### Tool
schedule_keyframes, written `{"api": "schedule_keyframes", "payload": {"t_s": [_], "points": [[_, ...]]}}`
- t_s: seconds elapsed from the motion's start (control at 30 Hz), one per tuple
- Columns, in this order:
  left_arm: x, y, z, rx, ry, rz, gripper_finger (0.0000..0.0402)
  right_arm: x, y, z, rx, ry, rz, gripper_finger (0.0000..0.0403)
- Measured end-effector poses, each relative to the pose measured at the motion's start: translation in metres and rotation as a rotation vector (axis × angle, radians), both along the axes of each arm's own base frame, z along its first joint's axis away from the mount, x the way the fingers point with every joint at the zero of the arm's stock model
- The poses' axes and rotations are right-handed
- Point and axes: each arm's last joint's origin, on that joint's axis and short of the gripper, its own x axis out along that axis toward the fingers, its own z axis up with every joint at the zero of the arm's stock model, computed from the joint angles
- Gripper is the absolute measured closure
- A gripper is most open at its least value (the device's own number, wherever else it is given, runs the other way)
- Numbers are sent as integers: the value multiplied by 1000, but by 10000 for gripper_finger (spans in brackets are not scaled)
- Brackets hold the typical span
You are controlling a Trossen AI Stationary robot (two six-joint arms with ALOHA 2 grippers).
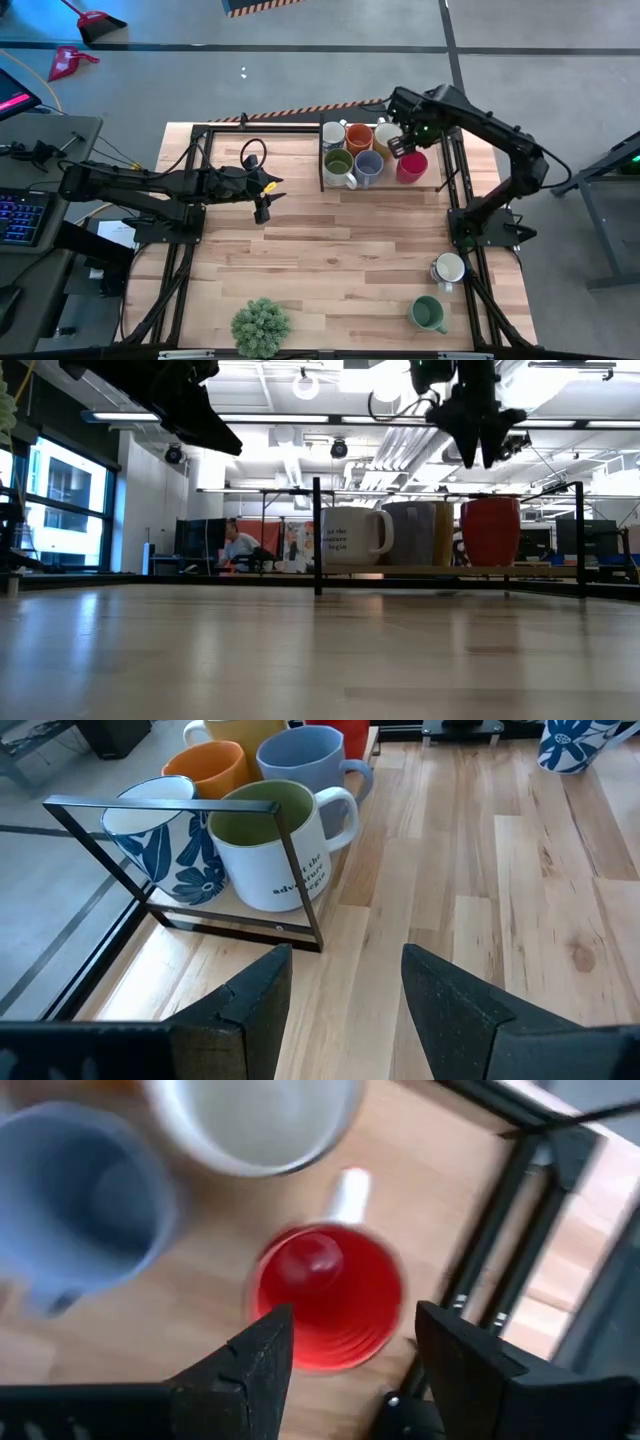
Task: Place coffee mugs
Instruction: Put the red mug on the shelf
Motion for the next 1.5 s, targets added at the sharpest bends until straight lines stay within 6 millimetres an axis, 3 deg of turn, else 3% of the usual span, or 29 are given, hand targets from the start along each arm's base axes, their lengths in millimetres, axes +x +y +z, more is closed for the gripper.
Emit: {"api": "schedule_keyframes", "payload": {"t_s": [0.33, 0.63, 1.13, 1.5], "points": [[0, 2, 1, 23, -7, 54, 222, 19, 47, 6, 71, -66, 253, 214], [0, 2, 1, 20, -9, 57, 222, 30, 76, -21, -34, 61, 295, 216], [1, 2, 3, 8, -42, 65, 222, 36, 80, -59, -19, 70, 318, 330], [1, 2, 3, 11, -42, 63, 222, 39, 81, -67, 3, 31, 317, 345]]}}
